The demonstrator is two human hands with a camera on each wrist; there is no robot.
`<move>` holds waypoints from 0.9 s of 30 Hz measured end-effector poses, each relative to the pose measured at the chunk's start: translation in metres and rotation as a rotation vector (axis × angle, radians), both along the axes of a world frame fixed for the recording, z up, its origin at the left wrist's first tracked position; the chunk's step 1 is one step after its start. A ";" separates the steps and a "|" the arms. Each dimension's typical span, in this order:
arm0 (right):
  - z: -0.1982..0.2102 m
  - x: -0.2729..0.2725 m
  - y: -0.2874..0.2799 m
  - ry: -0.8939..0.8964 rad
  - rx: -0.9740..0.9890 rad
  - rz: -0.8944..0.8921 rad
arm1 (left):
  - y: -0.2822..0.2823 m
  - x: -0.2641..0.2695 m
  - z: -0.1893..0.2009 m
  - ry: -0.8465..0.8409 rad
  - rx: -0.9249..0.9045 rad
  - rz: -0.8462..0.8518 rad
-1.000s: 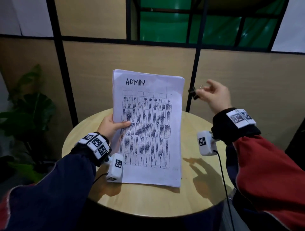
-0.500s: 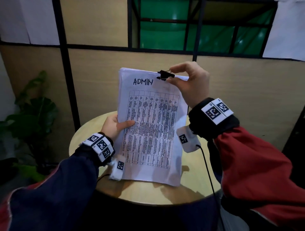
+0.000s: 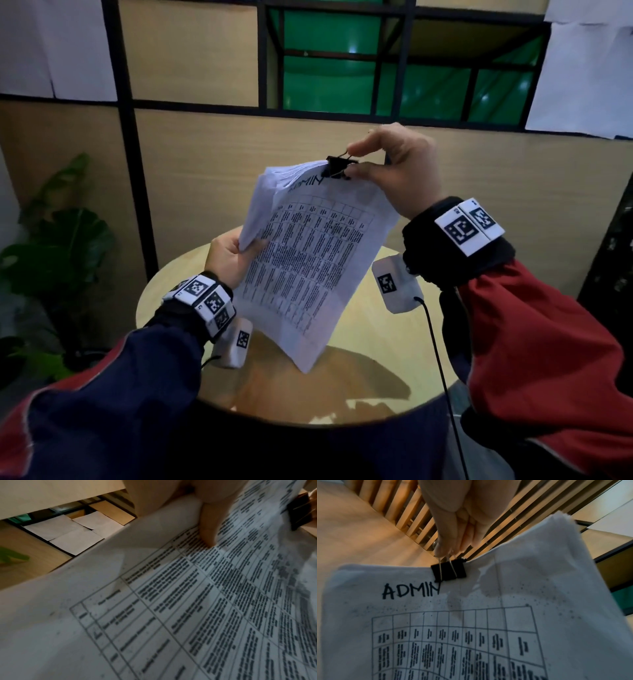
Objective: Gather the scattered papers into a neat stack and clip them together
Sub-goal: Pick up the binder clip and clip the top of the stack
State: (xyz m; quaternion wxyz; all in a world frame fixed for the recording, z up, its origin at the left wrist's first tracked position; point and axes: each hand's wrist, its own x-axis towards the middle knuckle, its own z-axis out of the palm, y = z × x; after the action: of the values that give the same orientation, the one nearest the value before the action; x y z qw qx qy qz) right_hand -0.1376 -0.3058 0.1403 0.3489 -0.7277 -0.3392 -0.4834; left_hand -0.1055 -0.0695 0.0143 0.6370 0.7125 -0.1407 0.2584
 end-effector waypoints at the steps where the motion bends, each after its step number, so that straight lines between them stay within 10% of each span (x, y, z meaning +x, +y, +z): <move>1: 0.001 -0.001 0.000 0.044 -0.022 0.020 | 0.000 0.003 -0.001 -0.004 0.003 0.022; 6: 0.005 -0.005 0.000 0.132 -0.136 0.018 | -0.007 0.002 -0.006 0.014 -0.032 -0.017; 15: -0.033 0.017 0.027 -0.542 0.084 -0.219 | -0.022 -0.005 0.004 0.083 -0.113 -0.005; 20: -0.061 0.038 0.035 -0.447 -0.255 -0.360 | -0.021 -0.006 0.005 0.087 -0.169 -0.075; 27: -0.033 0.024 0.041 -0.248 -0.114 -0.301 | -0.028 -0.006 0.003 0.090 -0.077 -0.034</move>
State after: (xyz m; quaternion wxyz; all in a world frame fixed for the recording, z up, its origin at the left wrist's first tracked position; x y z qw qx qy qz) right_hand -0.1132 -0.2644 0.1075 0.1864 -0.7236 -0.2940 -0.5960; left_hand -0.1119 -0.0979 0.0175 0.6739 0.6958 -0.1140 0.2207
